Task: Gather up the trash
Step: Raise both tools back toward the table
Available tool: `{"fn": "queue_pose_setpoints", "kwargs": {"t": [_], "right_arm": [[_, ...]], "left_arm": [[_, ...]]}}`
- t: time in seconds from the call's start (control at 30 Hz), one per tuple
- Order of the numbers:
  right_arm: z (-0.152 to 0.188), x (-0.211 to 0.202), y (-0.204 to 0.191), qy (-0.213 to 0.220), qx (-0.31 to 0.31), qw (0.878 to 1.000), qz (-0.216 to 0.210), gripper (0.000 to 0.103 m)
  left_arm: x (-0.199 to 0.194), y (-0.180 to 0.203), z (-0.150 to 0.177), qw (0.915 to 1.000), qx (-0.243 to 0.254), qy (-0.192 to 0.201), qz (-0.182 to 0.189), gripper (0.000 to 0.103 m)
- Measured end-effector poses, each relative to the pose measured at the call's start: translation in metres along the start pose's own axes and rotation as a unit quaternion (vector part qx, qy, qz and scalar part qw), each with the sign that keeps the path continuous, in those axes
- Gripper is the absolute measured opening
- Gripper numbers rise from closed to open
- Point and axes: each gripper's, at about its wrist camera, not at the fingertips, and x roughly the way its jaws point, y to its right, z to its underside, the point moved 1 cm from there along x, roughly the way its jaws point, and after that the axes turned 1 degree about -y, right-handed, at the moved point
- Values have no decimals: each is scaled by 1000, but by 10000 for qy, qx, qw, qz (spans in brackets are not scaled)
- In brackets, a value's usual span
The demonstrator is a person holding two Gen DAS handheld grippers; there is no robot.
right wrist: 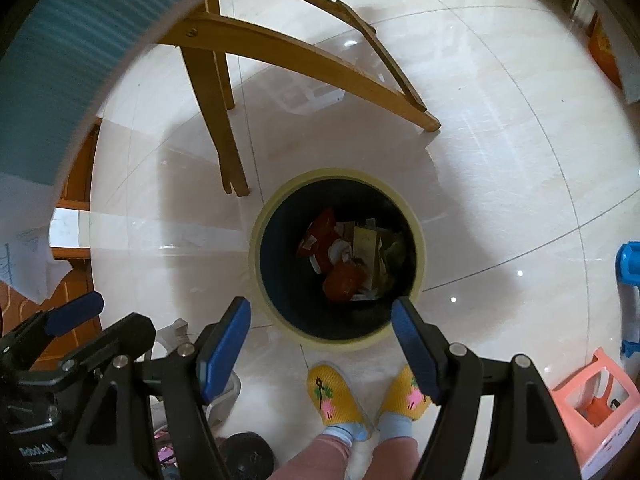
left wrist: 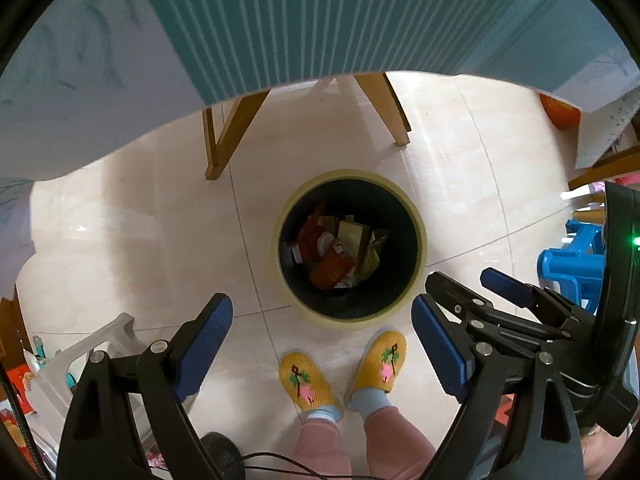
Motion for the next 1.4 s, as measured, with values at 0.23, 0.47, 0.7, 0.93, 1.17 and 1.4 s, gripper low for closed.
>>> {"fn": "queue_pose_setpoints", "kwargs": {"t": [0.23,0.47,0.7,0.93,1.17,1.4], "right_arm": [[12,-40,-11,76,78,9999,59,73],[22,-103,-33,286,10,9996,63,73],[34,-170,-63,625,-211,9978,30,73],[38,-227,-92,1095,-489,9928,54,73],[25,-284,-122,1779,-698,9814,172,73],[-1,-348,-150,2637,-1055,9582,333,73]], "left_arm": [[-56,0,5,9999,27,98,31,90],[-134,-9,15,9991,80,400,138,90],[-215,-25,20,9966,156,749,293,90],[-284,-29,19,9911,388,1181,482,90],[-341,-27,13,9822,737,1652,517,88],[-386,-29,-8,9707,903,2201,346,76]]}}
